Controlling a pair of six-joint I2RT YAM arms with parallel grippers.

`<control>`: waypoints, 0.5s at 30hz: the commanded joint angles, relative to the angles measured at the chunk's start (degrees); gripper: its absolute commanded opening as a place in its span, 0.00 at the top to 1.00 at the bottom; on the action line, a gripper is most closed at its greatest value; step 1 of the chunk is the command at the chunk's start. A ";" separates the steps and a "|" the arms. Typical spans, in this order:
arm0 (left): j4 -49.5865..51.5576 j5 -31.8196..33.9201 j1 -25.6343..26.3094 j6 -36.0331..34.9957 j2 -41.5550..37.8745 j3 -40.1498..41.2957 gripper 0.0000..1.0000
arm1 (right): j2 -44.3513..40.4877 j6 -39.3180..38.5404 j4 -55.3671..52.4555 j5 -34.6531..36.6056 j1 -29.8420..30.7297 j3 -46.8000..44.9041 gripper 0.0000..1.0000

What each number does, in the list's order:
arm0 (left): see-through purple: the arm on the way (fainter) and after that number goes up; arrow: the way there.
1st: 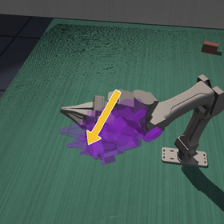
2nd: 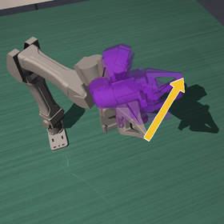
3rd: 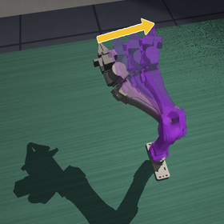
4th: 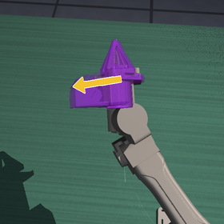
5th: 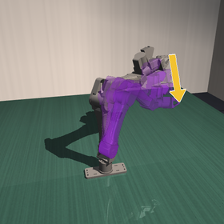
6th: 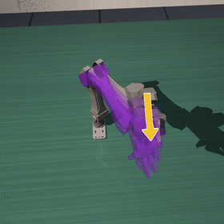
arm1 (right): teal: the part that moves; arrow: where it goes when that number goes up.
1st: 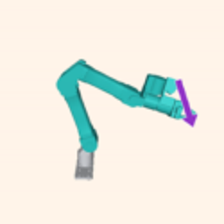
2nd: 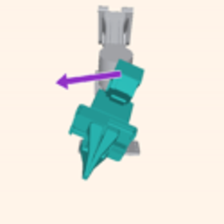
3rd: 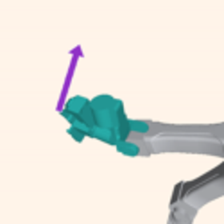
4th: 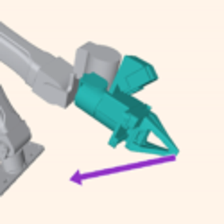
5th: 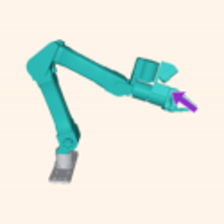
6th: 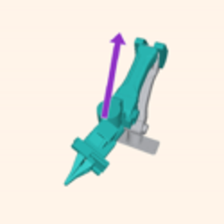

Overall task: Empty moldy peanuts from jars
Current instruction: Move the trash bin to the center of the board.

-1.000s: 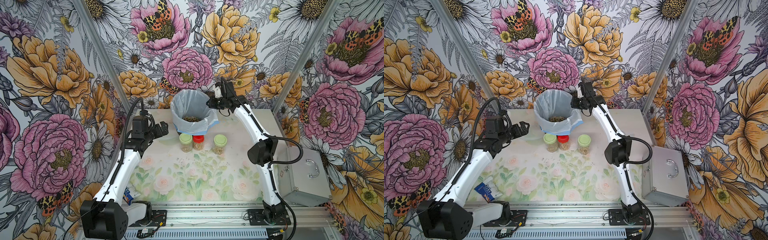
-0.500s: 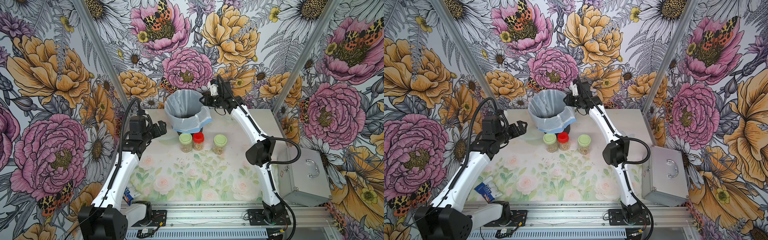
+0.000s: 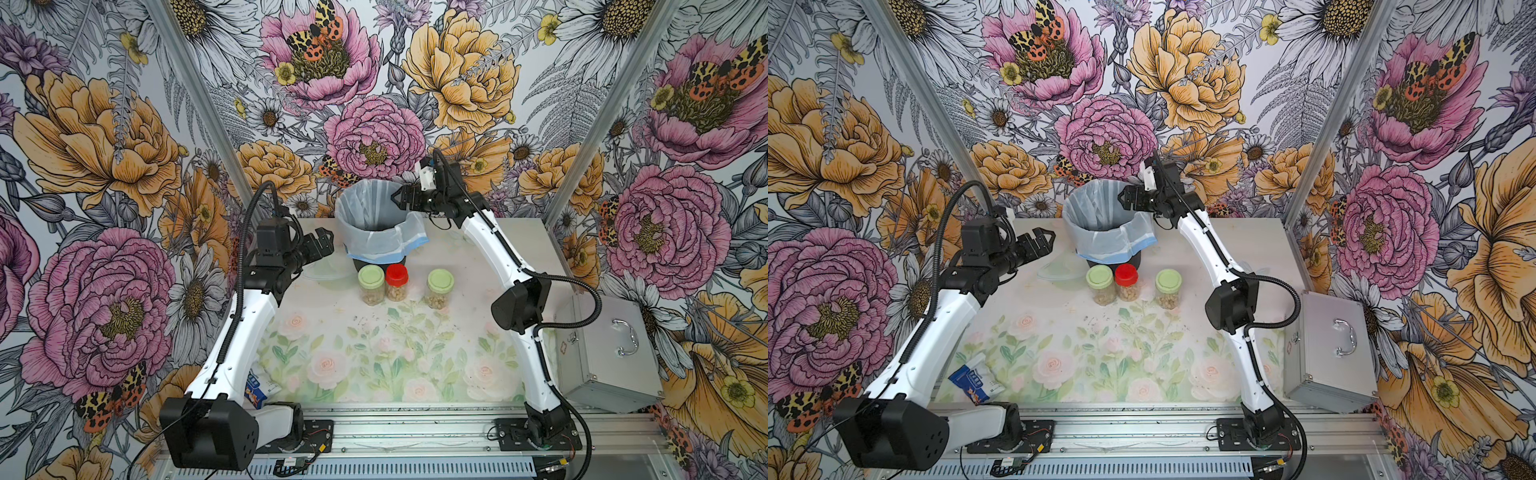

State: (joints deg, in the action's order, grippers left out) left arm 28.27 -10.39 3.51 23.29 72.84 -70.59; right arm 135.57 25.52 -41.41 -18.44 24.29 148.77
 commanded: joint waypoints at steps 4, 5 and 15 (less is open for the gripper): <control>5.64 -3.71 1.15 1.91 6.88 -9.26 0.01 | -4.55 -4.40 1.93 5.76 -0.57 -2.34 0.00; 6.37 -3.89 1.45 1.91 8.02 -10.70 0.02 | -4.92 -4.67 1.97 6.31 -0.75 -2.66 0.00; 20.49 0.47 5.96 -0.98 22.69 -29.05 0.04 | -11.18 -9.50 2.96 11.68 -2.43 -6.79 0.00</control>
State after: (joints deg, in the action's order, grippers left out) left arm 42.87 -12.03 8.82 23.59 93.89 -96.51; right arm 129.16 18.83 -40.73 -10.11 22.39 143.17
